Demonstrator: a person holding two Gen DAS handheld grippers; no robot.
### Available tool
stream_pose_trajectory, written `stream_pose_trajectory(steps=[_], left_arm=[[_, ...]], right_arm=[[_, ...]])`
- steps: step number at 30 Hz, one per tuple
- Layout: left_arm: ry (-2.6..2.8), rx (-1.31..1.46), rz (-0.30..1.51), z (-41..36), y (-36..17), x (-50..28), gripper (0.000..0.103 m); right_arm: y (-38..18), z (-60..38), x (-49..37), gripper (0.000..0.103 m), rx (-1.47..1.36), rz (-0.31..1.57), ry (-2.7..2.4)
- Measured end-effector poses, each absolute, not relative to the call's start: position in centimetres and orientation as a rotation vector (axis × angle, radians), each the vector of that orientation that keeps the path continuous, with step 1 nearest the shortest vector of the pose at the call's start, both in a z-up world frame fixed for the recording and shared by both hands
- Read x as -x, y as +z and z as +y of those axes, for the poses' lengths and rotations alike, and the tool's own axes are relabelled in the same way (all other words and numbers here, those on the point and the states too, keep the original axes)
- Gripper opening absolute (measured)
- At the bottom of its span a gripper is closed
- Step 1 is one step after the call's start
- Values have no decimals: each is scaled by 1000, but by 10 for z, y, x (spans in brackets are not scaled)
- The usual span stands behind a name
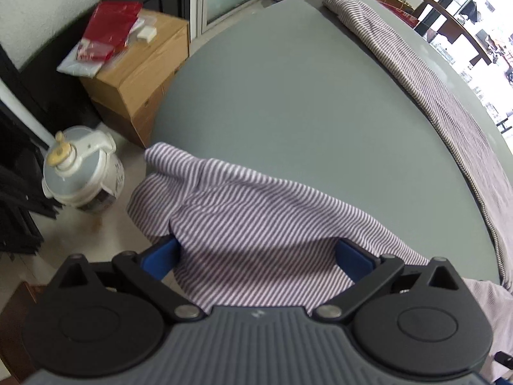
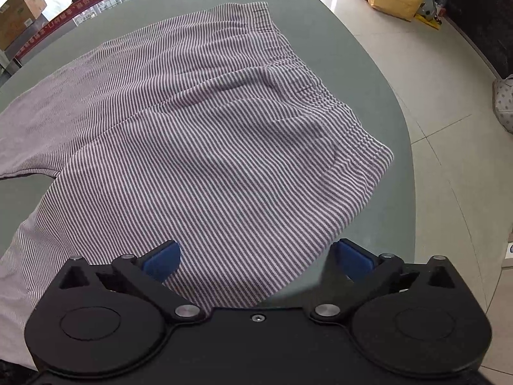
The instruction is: Fold clothes
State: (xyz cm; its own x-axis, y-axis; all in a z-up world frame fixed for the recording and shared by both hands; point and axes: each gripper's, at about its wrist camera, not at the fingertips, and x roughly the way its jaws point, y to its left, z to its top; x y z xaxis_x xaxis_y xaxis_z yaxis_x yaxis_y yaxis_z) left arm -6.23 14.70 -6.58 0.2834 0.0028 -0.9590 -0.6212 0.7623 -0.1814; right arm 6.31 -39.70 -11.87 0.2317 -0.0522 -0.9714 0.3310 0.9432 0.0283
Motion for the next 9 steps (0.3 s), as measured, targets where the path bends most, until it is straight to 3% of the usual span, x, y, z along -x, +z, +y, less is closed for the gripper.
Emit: stream_pose_trajectory(steps=[9], left_arm=[[478,666,1159,151,-69,70,103]], right_arm=[[-120,-399,-60,103,-245,1312,-265]])
